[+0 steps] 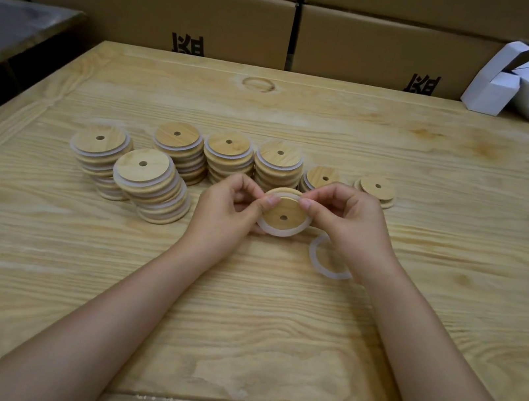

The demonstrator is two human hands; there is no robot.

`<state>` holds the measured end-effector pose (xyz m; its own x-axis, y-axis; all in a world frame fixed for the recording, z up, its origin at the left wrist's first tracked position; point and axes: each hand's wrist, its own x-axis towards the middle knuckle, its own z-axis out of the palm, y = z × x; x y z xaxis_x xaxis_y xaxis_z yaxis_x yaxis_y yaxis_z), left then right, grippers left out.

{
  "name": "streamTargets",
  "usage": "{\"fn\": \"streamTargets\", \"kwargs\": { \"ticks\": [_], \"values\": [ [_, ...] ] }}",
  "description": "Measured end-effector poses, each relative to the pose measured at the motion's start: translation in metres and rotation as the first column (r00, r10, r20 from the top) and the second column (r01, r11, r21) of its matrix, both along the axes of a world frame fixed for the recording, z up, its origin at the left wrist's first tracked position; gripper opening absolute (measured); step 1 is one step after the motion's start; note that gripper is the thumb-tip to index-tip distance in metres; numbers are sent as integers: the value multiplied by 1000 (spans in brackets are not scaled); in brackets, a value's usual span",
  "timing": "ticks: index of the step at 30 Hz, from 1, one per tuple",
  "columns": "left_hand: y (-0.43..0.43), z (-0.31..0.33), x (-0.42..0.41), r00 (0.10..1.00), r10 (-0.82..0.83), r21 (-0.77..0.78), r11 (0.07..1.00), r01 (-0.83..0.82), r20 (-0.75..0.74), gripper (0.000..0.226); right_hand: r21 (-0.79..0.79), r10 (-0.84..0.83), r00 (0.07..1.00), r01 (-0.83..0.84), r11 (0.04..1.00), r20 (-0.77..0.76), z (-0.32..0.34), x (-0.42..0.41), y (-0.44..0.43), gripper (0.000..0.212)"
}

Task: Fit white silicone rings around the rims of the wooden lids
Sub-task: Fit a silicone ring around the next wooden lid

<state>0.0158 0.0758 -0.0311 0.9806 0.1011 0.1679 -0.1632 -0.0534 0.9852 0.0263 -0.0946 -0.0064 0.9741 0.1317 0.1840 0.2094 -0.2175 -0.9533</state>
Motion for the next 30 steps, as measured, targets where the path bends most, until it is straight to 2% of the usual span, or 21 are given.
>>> {"fn": "streamTargets", "kwargs": {
  "ticks": [7, 13, 15, 18, 21, 26, 30],
  "values": [
    [0, -2, 1, 1000, -4, 25, 1000, 5, -25, 17, 1, -44, 999, 44, 999, -30, 1, 1, -2, 12],
    [-1, -2, 2, 999, 39, 21, 999, -39, -6, 21, -115, -115, 993, 112, 987, -13, -1, 0, -1, 10],
    [0, -2, 2, 998, 61, 32, 998, -61, 12, 22, -71, -113, 992, 109, 992, -56, -1, 0, -1, 10],
    [-1, -2, 1, 992, 115, 57, 991, -118, 56, 21, 100, -62, 989, 76, 992, -133, 3, -1, 1, 10],
    [0, -3, 0, 982, 166, 64, 983, -172, 86, 20, 185, -41, 988, 68, 980, -146, 5, -2, 2, 11],
    [3, -3, 0, 979, 177, 48, 982, -182, 98, 24, 189, -19, 988, 47, 981, -150, 4, -2, 3, 11],
    [3, -3, 0, 981, 162, 45, 985, -168, 108, 25, 114, 9, 990, 8, 993, -143, 6, -1, -2, 9]
  ]
}}
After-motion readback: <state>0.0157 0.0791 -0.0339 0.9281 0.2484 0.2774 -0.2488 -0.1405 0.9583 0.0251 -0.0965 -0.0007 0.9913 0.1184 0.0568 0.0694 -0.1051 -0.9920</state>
